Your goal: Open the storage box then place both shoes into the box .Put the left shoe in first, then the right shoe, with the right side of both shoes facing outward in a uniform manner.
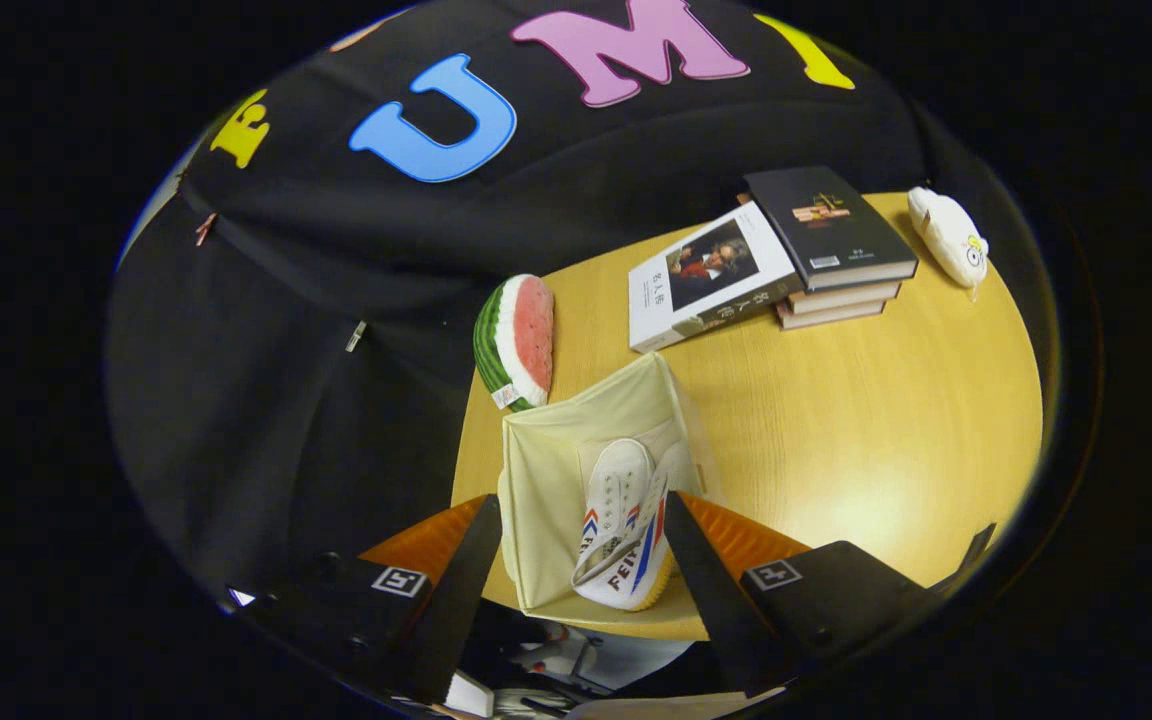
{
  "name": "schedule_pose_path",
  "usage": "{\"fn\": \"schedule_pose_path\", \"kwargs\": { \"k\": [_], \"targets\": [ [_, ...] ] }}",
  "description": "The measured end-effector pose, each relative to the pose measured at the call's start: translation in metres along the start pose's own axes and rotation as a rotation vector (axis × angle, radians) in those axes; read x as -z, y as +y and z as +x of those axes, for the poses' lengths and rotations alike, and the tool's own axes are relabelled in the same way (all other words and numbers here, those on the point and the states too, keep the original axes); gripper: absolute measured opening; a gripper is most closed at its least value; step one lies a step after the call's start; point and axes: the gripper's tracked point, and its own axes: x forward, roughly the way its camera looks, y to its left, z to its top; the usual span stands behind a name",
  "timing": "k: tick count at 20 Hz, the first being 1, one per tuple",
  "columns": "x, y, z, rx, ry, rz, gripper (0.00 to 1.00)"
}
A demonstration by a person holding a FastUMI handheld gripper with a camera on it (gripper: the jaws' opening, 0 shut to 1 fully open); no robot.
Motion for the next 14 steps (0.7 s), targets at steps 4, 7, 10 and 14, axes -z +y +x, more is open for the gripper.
{"fn": "schedule_pose_path", "kwargs": {
  "k": [4, 7, 10, 14],
  "targets": [
    [-0.015, -0.031, -0.035, 0.035, -0.123, -0.142, 0.99],
    [-0.031, -0.059, -0.062, 0.069, -0.214, -0.207, 0.99],
    [-0.063, -0.097, -0.090, 0.121, -0.344, -0.282, 0.99],
    [-0.106, -0.133, -0.141, 0.221, -0.565, -0.392, 0.99]
  ]
}}
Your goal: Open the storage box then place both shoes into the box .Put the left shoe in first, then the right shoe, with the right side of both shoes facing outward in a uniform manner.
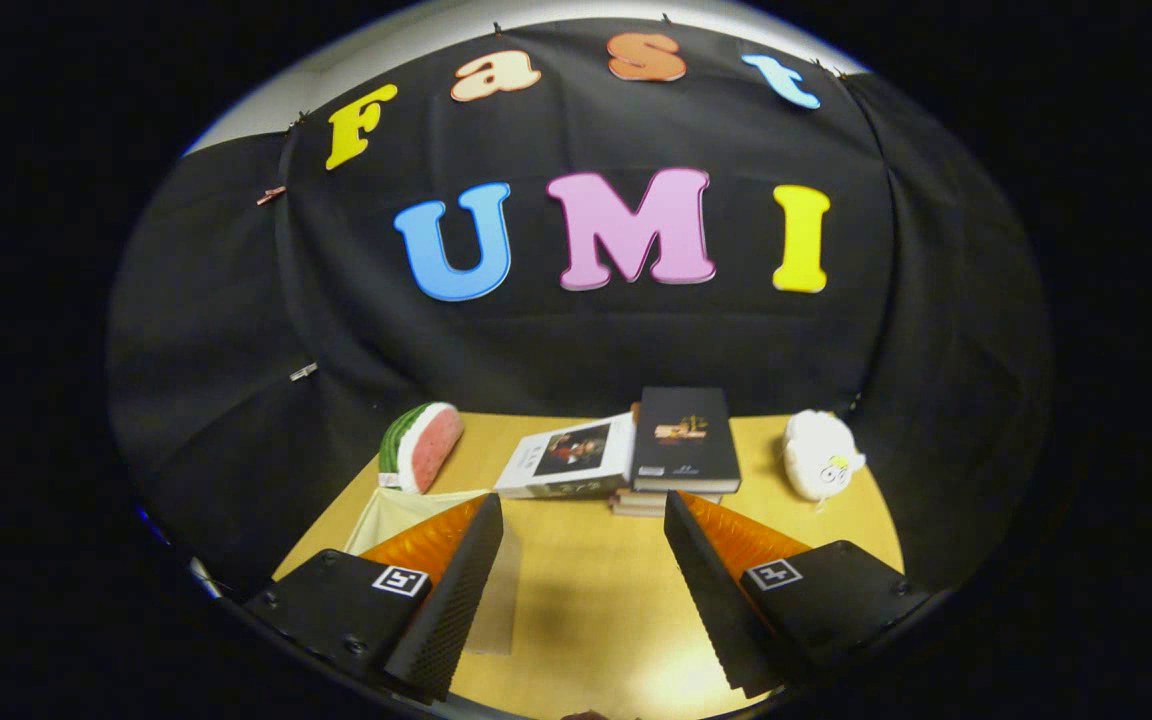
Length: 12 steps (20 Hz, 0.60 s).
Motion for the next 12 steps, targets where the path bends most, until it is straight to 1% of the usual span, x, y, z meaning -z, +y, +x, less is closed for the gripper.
{"fn": "schedule_pose_path", "kwargs": {
  "k": [2, 4, 5, 7, 9, 11, 12],
  "targets": [
    [-0.020, -0.028, -0.014, 0.062, -0.101, -0.030, 0.99],
    [-0.044, -0.058, -0.032, 0.141, -0.230, -0.032, 0.99],
    [-0.047, -0.069, -0.042, 0.176, -0.271, -0.032, 0.99],
    [-0.049, -0.087, -0.057, 0.228, -0.326, -0.048, 0.98],
    [-0.045, -0.105, -0.074, 0.280, -0.349, -0.088, 0.99],
    [-0.038, -0.106, -0.089, 0.274, -0.367, -0.079, 0.99],
    [-0.031, -0.104, -0.094, 0.268, -0.355, -0.067, 0.98]
  ]
}}
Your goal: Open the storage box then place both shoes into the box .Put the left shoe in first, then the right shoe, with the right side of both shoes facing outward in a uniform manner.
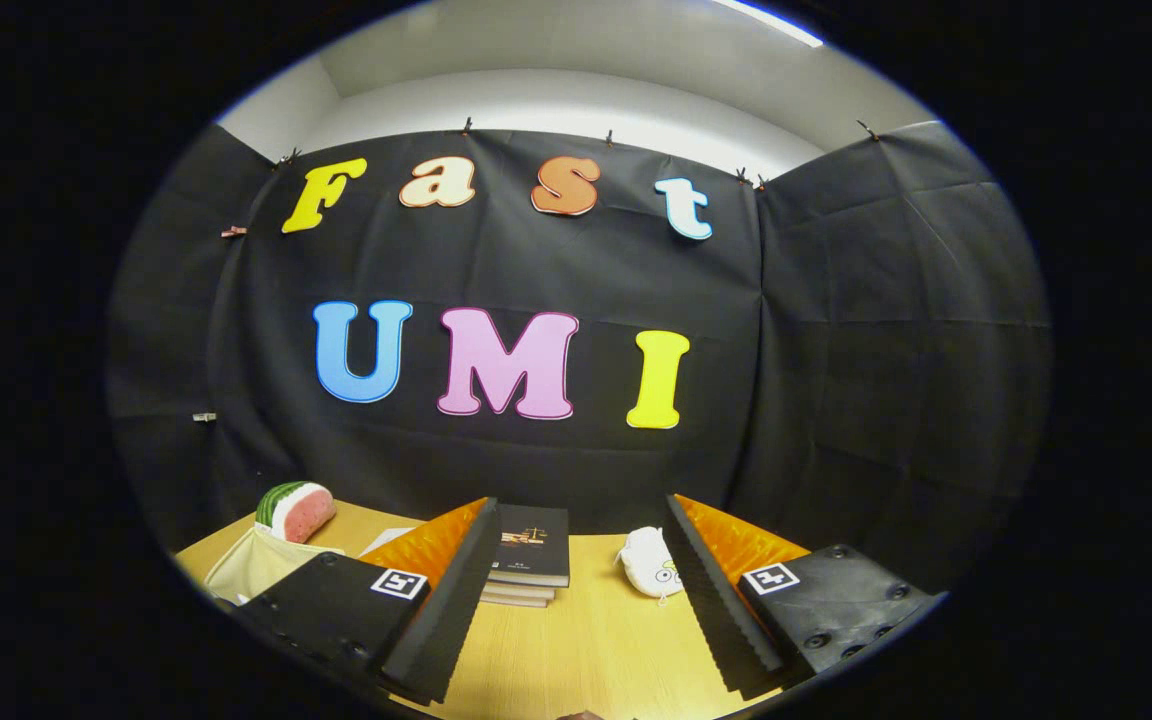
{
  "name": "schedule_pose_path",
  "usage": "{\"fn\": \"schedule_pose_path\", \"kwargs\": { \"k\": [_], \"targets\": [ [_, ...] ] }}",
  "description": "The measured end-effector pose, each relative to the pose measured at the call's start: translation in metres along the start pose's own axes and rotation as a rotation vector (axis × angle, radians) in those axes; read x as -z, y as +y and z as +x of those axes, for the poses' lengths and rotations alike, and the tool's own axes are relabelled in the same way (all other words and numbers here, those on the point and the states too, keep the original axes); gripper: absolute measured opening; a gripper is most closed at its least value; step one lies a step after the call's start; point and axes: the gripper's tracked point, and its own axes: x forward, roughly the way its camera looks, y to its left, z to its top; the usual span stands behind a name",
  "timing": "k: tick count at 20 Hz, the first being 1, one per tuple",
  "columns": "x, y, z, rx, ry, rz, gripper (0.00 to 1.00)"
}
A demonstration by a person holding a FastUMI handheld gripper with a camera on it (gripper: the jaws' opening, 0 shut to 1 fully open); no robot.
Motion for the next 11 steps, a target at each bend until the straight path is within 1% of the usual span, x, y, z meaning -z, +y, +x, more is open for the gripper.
{"fn": "schedule_pose_path", "kwargs": {
  "k": [2, 4, 8, 11],
  "targets": [
    [0.019, -0.001, -0.005, 0.004, 0.050, -0.010, 0.98],
    [0.030, 0.011, -0.014, -0.027, 0.083, -0.018, 0.98],
    [0.026, 0.035, -0.024, -0.081, 0.070, -0.004, 0.98],
    [0.026, 0.056, -0.020, -0.113, 0.057, 0.003, 0.98]
  ]
}}
